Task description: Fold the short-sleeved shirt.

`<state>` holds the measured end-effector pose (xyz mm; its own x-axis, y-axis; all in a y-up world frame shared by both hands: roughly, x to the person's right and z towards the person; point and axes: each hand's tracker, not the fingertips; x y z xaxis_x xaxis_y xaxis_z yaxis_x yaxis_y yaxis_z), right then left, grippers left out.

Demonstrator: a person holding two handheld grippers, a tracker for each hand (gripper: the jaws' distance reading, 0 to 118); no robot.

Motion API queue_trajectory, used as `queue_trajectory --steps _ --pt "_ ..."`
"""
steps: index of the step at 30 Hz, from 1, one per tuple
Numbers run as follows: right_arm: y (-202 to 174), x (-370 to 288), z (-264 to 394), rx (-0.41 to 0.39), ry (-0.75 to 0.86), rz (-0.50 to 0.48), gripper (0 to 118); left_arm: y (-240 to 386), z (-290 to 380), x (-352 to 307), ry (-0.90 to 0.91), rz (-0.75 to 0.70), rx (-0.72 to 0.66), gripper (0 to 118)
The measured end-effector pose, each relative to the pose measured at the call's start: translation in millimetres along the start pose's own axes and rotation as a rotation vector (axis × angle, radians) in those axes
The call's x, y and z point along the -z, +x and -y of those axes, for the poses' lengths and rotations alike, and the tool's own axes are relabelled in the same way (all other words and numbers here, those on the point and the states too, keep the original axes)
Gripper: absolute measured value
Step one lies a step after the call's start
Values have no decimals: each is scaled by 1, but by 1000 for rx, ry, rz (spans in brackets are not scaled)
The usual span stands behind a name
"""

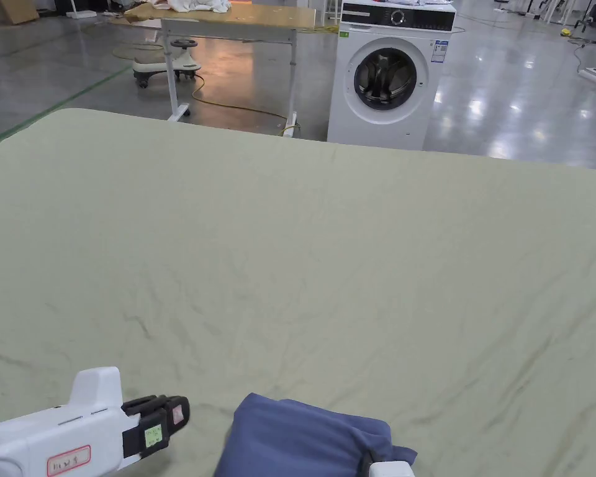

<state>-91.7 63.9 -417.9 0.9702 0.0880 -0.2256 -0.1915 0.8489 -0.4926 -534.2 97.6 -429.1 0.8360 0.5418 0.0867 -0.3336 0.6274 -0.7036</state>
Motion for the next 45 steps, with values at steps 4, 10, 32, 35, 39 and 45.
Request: queue_trajectory --steps 4,10,32,35,39,45 --pt "3 1 1 -1 -1 -12 0 -25 6 44 -198 197 -104 53" --pt "8 0 0 -4 -6 -31 0 -43 26 94 -318 326 -213 101" --pt "10 1 -1 -16 -17 -37 0 -24 61 161 -377 507 -363 19" --pt "10 0 -1 -30 -8 -44 0 -20 58 156 -363 523 -354 18" --pt "9 -5 -4 -56 3 -39 0 -9 48 147 -346 531 -320 17" --pt "19 -24 -34 -47 92 -20 0 -6 9 117 -319 526 -274 17"
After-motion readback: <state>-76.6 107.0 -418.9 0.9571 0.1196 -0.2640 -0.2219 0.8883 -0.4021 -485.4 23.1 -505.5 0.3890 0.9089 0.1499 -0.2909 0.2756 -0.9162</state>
